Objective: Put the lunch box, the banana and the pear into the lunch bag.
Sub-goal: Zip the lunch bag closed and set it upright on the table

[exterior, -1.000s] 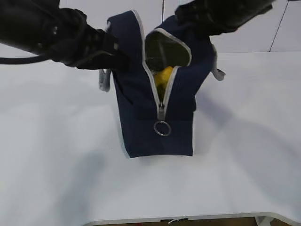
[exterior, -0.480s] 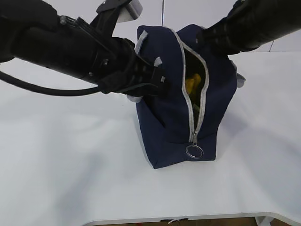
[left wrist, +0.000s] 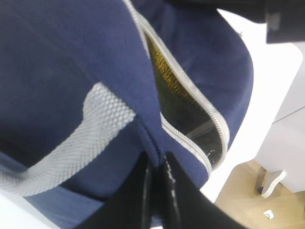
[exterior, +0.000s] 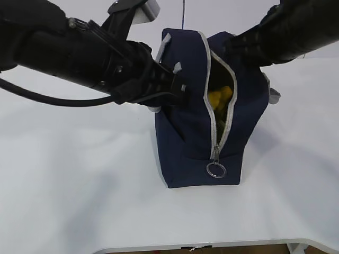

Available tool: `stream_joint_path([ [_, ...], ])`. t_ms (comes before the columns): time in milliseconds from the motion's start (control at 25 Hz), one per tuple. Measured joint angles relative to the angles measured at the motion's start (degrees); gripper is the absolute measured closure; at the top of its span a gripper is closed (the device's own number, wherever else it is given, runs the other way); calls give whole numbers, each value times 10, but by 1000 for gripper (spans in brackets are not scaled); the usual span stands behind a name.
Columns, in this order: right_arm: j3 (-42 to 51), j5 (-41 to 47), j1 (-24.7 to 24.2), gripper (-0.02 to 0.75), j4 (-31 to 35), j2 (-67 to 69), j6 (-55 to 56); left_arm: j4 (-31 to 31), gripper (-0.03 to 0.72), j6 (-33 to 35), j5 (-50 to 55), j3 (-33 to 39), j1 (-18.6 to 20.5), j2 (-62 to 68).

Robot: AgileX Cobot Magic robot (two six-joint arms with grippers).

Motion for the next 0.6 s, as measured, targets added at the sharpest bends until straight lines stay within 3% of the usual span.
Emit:
stream_joint_path([
  [400,9,-14,0,698,-11,0,12,0,703,0,5,0,0,1],
  [600,9,-29,0,478,-11,-2,12,0,703,0,10,0,0,1],
])
